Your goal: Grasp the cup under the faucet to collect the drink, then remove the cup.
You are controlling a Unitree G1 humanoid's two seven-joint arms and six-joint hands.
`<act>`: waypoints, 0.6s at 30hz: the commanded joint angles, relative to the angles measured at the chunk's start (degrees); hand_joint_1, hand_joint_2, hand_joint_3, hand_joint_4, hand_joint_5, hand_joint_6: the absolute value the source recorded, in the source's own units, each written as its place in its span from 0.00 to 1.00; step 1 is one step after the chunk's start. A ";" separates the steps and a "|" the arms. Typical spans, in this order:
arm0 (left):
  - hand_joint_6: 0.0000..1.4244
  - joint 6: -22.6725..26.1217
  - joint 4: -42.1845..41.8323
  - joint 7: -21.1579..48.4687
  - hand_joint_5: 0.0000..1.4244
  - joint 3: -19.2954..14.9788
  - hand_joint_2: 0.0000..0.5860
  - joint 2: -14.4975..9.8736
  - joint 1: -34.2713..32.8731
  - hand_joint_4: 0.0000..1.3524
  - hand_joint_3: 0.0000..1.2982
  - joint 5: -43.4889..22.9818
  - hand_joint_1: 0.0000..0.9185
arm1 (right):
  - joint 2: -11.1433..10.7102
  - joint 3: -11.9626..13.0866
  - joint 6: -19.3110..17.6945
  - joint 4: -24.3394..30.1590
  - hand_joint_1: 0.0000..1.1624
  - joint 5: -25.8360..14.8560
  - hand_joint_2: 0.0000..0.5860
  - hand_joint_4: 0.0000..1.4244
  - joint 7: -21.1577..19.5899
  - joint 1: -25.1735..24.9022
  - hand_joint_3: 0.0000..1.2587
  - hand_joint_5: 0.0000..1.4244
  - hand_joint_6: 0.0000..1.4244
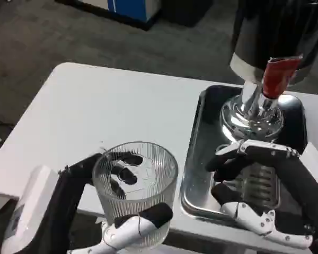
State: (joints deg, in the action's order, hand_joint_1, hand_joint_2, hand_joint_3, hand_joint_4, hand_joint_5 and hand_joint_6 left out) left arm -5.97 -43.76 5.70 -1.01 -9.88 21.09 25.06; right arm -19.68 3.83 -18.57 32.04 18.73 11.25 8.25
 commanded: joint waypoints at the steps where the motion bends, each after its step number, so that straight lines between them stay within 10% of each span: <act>1: 0.39 -1.23 -0.44 -0.59 0.49 0.61 0.25 0.30 0.29 0.53 0.49 -0.40 0.52 | 0.08 0.12 -0.22 0.77 0.43 0.06 0.59 0.43 -0.38 0.82 0.47 0.43 0.30; 18: 0.39 -1.12 -1.61 -0.26 0.49 0.66 0.25 0.31 0.83 0.53 0.49 -0.17 0.52 | -0.10 0.69 -0.64 1.14 0.43 -0.56 0.59 0.43 -0.35 1.53 0.47 0.43 0.29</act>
State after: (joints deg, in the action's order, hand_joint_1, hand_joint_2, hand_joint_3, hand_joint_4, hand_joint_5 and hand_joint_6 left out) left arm -5.97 -43.81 5.71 -0.74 -9.62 21.96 25.16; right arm -19.71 4.09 -18.57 32.14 18.65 11.25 9.24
